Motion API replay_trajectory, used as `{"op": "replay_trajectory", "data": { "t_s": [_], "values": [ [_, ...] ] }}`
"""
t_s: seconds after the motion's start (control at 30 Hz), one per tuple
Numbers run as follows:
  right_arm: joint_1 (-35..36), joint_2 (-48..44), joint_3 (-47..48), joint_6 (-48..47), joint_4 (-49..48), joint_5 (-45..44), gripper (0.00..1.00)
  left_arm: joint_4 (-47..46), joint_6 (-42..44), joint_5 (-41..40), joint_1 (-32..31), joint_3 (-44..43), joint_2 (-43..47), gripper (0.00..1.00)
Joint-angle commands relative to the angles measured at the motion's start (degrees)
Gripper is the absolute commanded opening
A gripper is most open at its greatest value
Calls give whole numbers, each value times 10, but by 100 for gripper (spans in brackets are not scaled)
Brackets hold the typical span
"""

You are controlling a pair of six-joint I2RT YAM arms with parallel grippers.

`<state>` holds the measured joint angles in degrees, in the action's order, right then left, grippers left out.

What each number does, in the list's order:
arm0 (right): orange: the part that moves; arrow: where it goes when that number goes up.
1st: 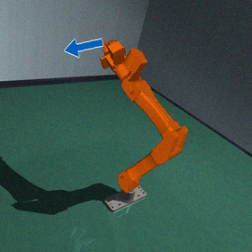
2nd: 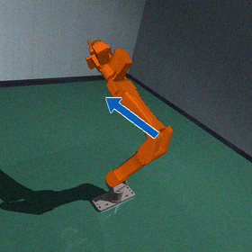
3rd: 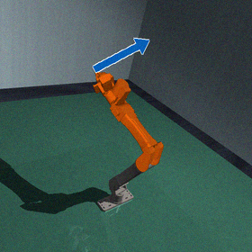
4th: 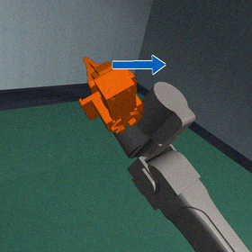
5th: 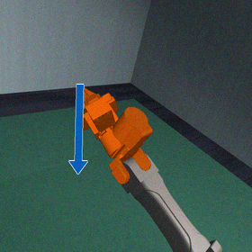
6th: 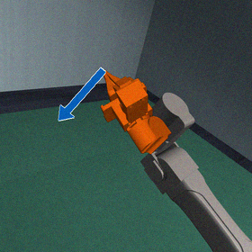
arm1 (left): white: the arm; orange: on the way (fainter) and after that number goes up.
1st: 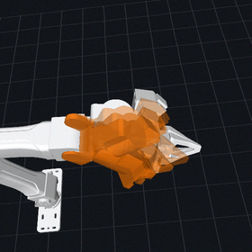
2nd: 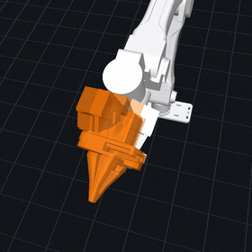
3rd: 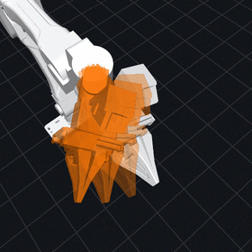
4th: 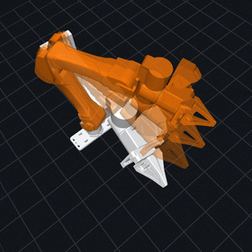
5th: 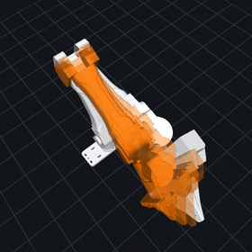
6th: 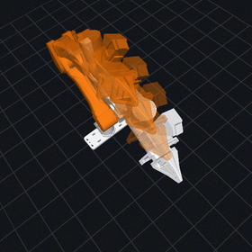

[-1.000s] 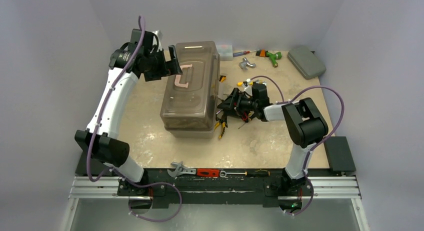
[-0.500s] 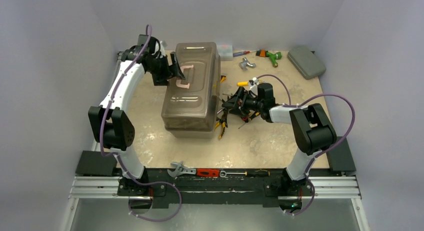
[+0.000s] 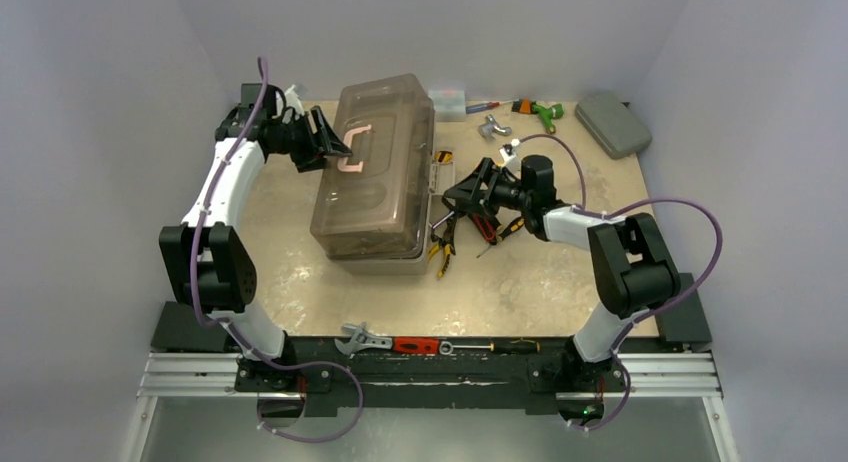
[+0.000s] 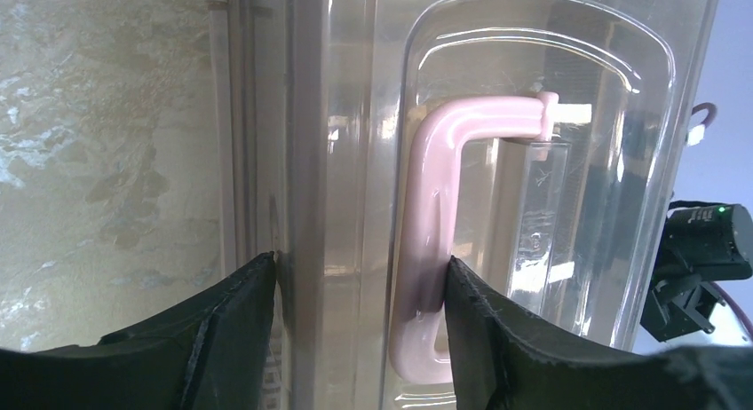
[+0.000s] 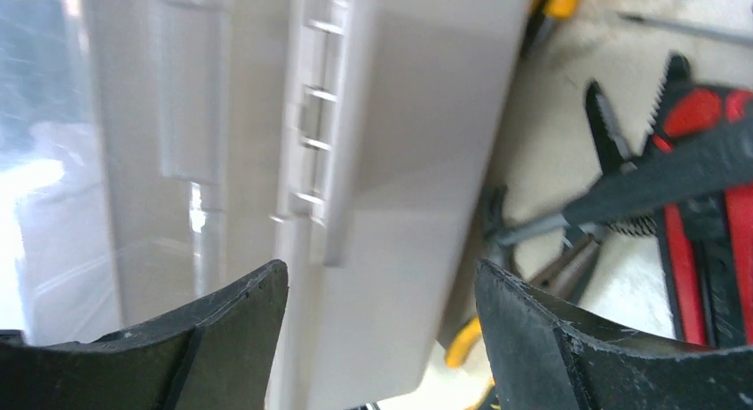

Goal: Pack the tool kit

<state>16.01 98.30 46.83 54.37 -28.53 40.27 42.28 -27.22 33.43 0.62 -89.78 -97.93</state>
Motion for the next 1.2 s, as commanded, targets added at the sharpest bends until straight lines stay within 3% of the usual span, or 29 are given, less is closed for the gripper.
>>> {"op": "replay_trajectory", "data": {
  "t_s": [0.0, 0.2, 0.4, 0.57, 0.93, 1.03, 1.17],
  "values": [
    [-1, -51, 60, -12, 2, 10, 77, 15, -29, 69, 13, 38, -14, 35],
    [1, -57, 111, 0, 22, 27, 81, -13, -45, 118, 22, 55, -8, 32],
    [7, -18, 126, 86, -75, 62, 81, -26, -53, 141, 34, 65, -3, 32],
    [33, 0, 163, 87, -63, 65, 81, -44, -61, 161, 41, 76, -3, 31],
    [81, 4, 210, 110, -77, 69, 74, -47, -65, 161, 51, 84, 11, 32],
    [89, 3, 218, 118, -81, 72, 73, -34, -61, 154, 52, 76, 17, 39],
    [95, -1, 221, 130, -90, 71, 71, 11, -41, 115, 52, 57, 37, 70]
  ]
}}
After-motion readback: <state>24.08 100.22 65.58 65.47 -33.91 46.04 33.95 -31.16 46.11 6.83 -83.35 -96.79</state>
